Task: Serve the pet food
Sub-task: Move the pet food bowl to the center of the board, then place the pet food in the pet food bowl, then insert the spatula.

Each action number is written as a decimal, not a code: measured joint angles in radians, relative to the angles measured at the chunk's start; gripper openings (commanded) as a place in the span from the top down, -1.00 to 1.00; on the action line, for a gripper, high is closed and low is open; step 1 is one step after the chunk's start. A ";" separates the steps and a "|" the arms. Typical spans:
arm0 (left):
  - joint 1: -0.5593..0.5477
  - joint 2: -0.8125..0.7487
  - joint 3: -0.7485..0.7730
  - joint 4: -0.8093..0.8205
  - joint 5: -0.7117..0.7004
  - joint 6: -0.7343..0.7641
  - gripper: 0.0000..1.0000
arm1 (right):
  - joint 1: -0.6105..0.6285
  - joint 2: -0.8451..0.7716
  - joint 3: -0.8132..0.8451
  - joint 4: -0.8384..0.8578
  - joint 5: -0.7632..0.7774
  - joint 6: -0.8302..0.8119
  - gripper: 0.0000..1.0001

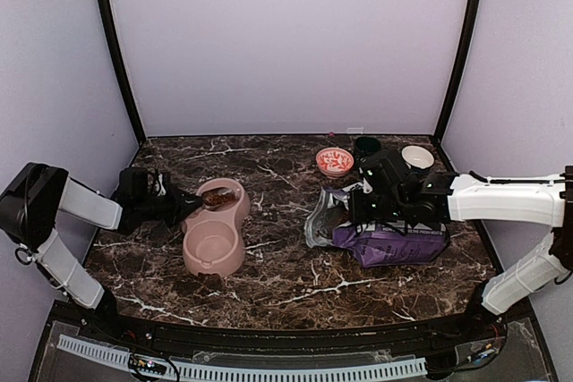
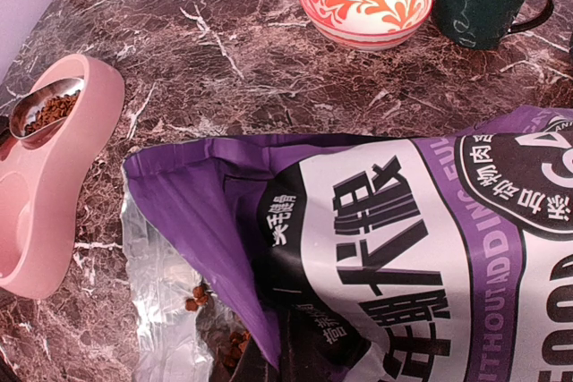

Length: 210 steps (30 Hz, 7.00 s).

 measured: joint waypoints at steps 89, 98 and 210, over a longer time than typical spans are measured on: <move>-0.124 -0.364 0.341 -0.938 -0.449 0.472 1.00 | -0.010 -0.005 0.008 -0.017 -0.030 0.012 1.00; -0.191 -0.377 0.378 -0.933 -0.350 0.504 1.00 | -0.015 0.024 0.072 -0.085 -0.057 -0.013 1.00; -0.645 0.319 0.643 -0.399 -0.032 0.314 1.00 | 0.133 0.270 0.483 -0.571 0.170 -0.032 1.00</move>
